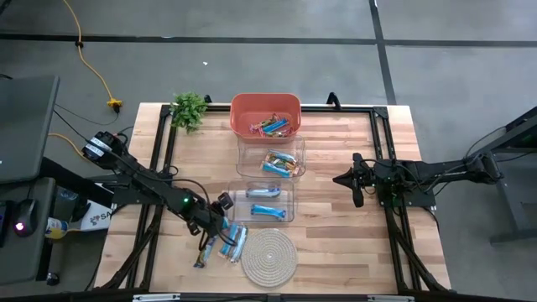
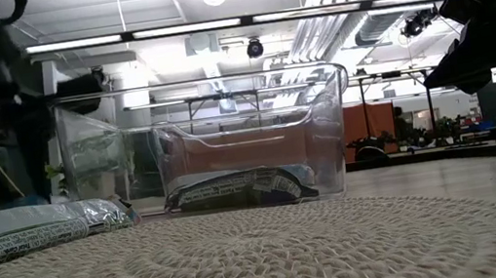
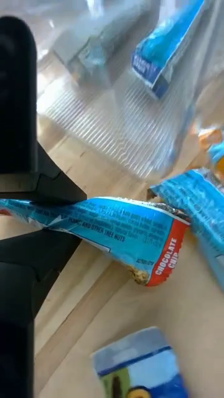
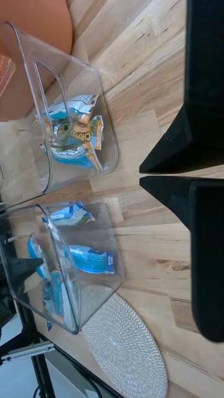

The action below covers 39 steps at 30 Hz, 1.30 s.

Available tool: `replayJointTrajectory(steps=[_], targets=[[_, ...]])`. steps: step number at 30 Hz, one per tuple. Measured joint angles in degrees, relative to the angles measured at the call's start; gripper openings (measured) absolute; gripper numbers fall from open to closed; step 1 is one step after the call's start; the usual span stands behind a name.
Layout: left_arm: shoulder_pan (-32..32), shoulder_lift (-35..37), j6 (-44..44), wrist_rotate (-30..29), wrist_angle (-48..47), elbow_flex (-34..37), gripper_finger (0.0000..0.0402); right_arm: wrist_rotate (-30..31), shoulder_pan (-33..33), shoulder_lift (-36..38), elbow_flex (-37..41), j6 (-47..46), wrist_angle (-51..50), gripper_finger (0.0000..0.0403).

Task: Pick and place Granola Bars by type
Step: Put the red granola bar into the orange bin

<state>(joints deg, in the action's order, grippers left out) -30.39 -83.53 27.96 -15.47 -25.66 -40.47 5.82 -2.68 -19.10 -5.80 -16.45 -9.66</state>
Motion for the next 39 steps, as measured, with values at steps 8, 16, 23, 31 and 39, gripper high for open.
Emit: replayJointTrajectory(steps=[8,16,23,31,39], targets=[[0.0,0.0,-3.0,0.9,-8.7,-6.2,0.006,0.0,0.0,0.0,0.0,0.0,0.0,0.0],[-0.4,0.0,-8.6,9.3,-19.5,-10.6,0.006,0.0,0.0,0.0,0.0,0.0,0.0,0.0],[-1.2,0.4,-12.7,20.4,-20.8,-14.8,0.006,0.0,0.0,0.0,0.0,0.0,0.0,0.0],[-1.1,0.4,-16.1,24.0,-15.1,-24.5,0.006,0.0,0.0,0.0,0.0,0.0,0.0,0.0],[-1.1,0.4,-19.5,16.5,-2.4,-32.4,0.006,0.0,0.0,0.0,0.0,0.0,0.0,0.0]])
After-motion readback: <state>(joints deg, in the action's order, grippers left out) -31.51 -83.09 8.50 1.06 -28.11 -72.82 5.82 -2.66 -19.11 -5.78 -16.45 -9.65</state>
